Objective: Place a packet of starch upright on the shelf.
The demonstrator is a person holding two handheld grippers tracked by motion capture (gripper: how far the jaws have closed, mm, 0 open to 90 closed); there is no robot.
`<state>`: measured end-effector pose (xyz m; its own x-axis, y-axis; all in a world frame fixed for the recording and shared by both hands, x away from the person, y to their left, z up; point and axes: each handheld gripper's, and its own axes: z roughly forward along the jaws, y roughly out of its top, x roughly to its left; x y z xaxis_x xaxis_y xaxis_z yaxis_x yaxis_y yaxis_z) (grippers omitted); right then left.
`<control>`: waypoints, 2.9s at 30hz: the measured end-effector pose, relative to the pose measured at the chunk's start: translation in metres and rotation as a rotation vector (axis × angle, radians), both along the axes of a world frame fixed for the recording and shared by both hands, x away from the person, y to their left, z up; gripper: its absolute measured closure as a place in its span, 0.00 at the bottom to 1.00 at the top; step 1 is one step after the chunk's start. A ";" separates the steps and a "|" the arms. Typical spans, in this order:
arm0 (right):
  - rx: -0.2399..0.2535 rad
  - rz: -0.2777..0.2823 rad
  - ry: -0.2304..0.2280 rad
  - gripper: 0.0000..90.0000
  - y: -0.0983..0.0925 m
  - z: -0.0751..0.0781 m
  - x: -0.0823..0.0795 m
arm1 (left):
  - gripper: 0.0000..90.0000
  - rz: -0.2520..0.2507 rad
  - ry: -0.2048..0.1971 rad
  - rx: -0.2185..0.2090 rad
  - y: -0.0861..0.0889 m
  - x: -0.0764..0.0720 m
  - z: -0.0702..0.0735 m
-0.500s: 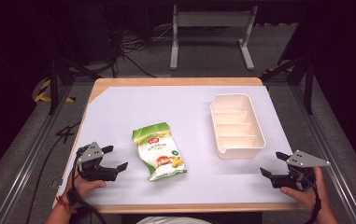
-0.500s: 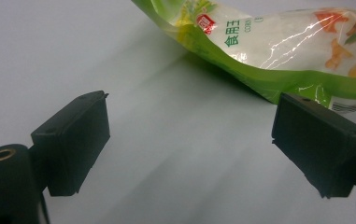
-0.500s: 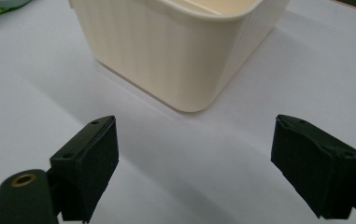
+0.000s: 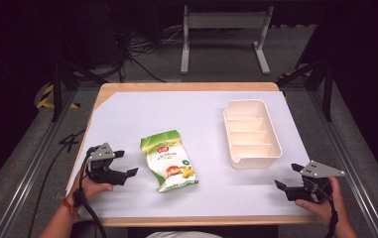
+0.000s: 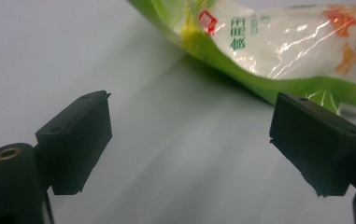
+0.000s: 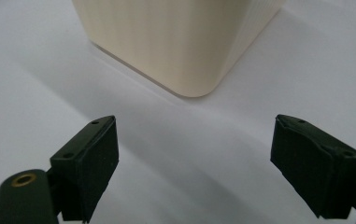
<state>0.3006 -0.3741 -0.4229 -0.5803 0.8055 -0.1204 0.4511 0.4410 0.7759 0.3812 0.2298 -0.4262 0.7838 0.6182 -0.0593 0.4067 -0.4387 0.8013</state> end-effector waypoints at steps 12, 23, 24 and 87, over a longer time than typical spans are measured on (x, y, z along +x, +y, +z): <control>-0.024 0.035 0.016 0.17 0.006 -0.003 0.000 | 0.13 -0.074 -0.010 0.033 -0.035 0.052 0.039; -0.029 0.040 0.043 0.18 0.004 -0.008 0.002 | 0.15 -0.151 0.124 0.159 -0.074 0.099 0.026; -0.035 0.042 0.051 0.18 0.005 -0.009 0.003 | 0.17 -0.152 0.129 0.174 -0.076 0.101 0.024; 0.009 0.102 0.050 0.18 0.013 -0.009 0.002 | 0.99 -0.188 -0.135 0.229 -0.119 0.036 0.074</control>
